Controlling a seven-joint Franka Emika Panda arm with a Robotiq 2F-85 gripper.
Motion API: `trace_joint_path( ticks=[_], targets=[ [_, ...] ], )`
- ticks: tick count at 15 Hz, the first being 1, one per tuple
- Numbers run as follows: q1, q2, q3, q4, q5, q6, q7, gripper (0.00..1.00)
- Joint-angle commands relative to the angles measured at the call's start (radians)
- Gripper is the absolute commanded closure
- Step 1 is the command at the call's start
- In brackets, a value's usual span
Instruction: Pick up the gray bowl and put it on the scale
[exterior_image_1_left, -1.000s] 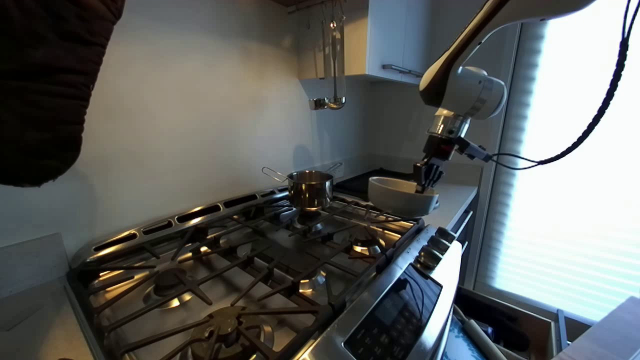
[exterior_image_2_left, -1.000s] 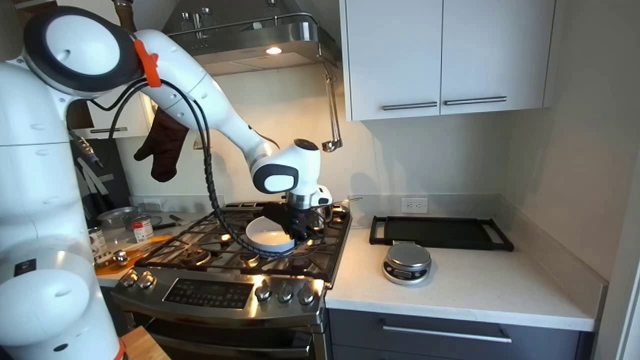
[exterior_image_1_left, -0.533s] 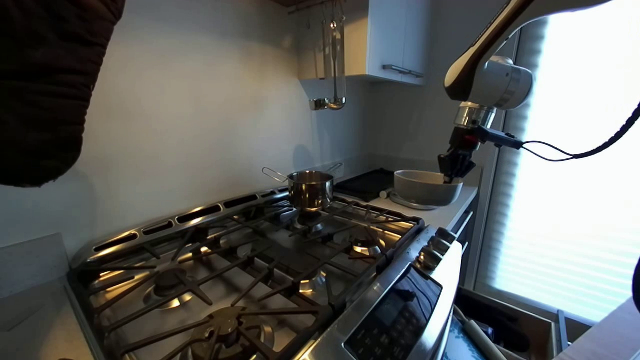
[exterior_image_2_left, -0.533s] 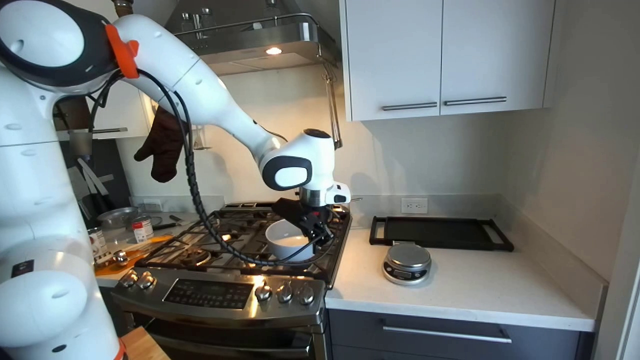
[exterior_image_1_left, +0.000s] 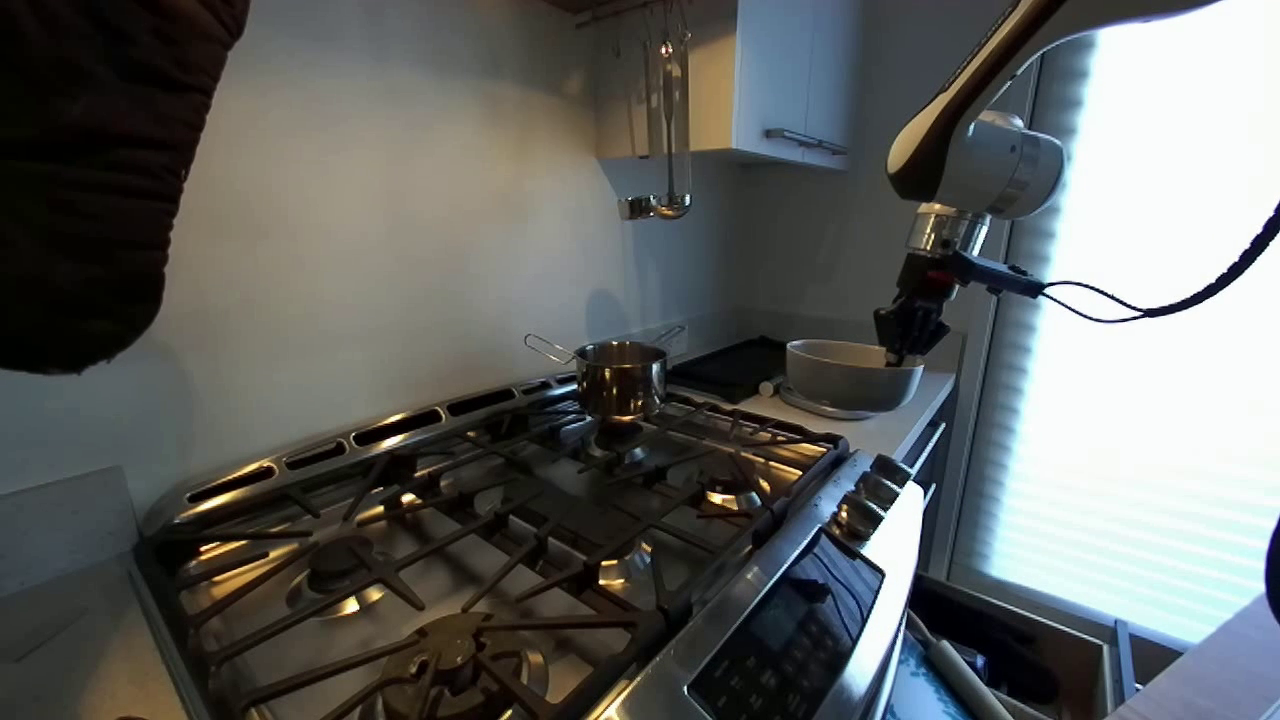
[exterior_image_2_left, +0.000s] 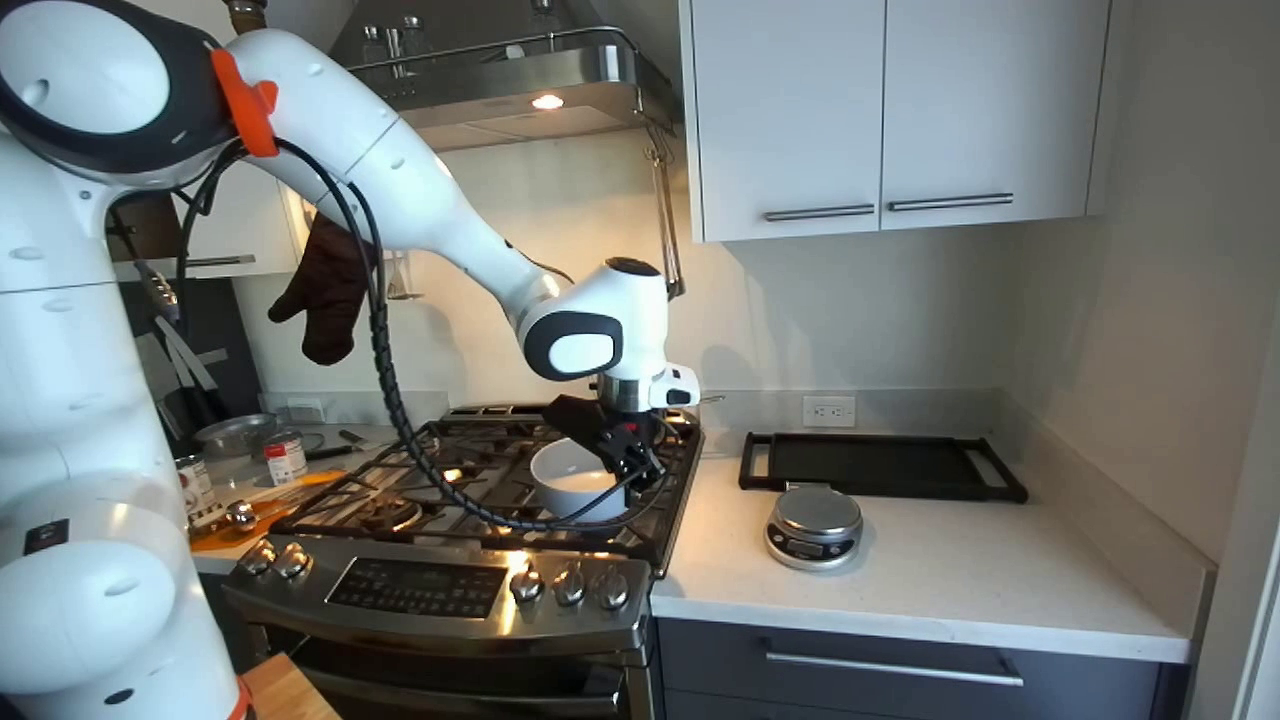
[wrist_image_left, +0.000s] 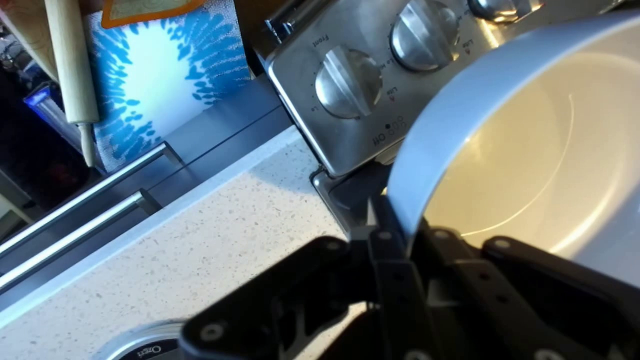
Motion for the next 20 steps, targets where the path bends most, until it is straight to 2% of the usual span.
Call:
trace_joint_path(
  ticks=[1,4,8,14,20],
  targets=[
    [0.014,0.019,-0.013,0.022,0.017,0.015,0.005,0.98],
    [0.008,0.084,-0.014,0.107,0.016,0.004,0.075,0.98],
    [-0.003,0.196,-0.016,0.273,0.014,0.011,0.245,0.98],
    [-0.047,0.407,-0.052,0.561,0.004,-0.061,0.507,0.98],
    [-0.105,0.588,-0.074,0.773,0.023,-0.125,0.693,0.98]
  ],
)
